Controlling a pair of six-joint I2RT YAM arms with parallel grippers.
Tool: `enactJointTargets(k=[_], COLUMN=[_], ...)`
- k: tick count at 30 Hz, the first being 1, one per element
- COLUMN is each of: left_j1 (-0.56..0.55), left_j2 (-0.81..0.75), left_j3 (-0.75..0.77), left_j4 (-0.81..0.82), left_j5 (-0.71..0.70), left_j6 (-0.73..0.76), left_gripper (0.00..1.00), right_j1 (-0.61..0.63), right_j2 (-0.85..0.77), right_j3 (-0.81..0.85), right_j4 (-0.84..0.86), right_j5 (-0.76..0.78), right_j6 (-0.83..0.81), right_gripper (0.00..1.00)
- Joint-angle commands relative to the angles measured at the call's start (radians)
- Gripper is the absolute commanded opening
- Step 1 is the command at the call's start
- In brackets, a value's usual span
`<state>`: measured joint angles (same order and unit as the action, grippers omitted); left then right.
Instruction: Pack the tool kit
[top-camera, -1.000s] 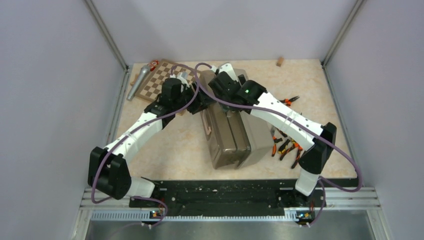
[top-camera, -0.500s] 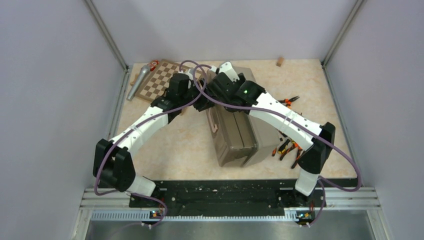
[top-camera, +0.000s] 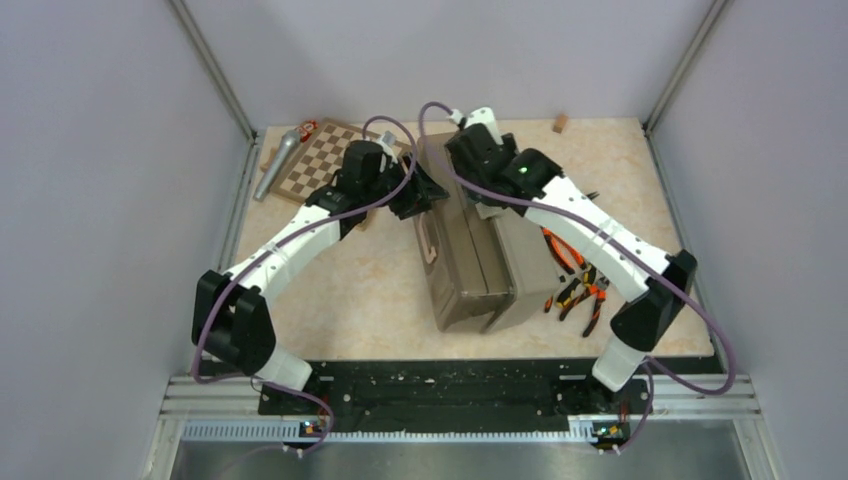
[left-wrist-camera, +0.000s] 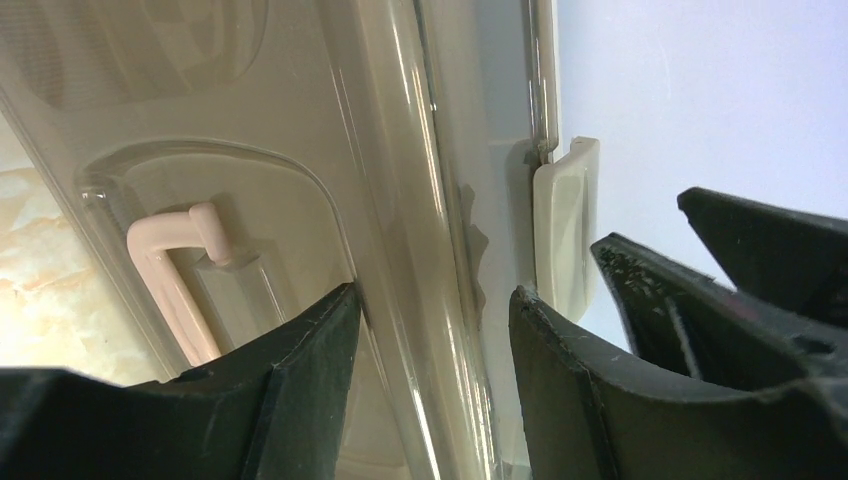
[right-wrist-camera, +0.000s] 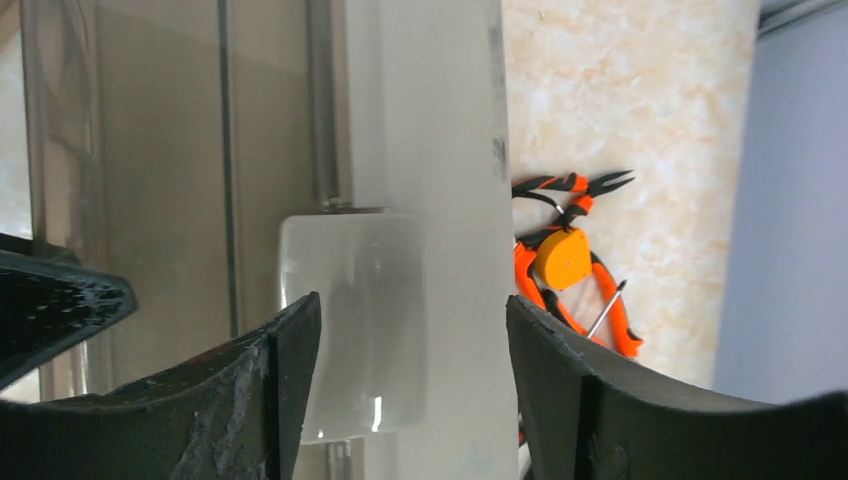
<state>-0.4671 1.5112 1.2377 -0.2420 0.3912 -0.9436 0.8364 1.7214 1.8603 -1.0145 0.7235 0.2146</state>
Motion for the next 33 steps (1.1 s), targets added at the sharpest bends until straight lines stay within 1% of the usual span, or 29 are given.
enactJointTargets(k=[1,3,5,13,20,23,29,33], left_j1=[-0.021,-0.024,-0.029,-0.049,-0.058,-0.062,-0.064,-0.065], left_j2=[0.01,0.013,0.016,0.032,0.034,0.033,0.03,0.028], left_j3=[0.062,0.073,0.084,0.109,0.108,0.108,0.103,0.099], left_j4=[0.076,0.076,0.076,0.066,0.063,0.061,0.058,0.056], left_j5=[0.01,0.01,0.007,0.002,-0.003,-0.006,-0.015,-0.015], left_j6=[-0.006,-0.007,-0.007,-0.003,-0.001,-0.001,0.001,0.002], left_gripper=[0.61,0.61,0.61,0.61,0.61,0.61,0.61,0.61], right_j1=[-0.087,-0.088,-0.089,-0.098,-0.103,-0.11,-0.126,-0.143], right_j2=[-0.146,-0.145,-0.141,-0.168,-0.148,-0.144,-0.148,-0.167], right_j3=[-0.076,-0.094,-0.116,-0.199,-0.226,-0.249,-0.288,-0.332], right_j4=[0.113,0.113,0.113,0.195,0.202,0.209,0.177,0.198], right_j5=[-0.265,-0.273,-0.276,-0.375,-0.396,-0.389,-0.299,-0.327], right_j6=[0.069,0.069,0.069,0.086,0.101,0.106,0.127,0.138], right_gripper=[0.71,0.75,0.76,0.75,0.74,0.72,0.7,0.69])
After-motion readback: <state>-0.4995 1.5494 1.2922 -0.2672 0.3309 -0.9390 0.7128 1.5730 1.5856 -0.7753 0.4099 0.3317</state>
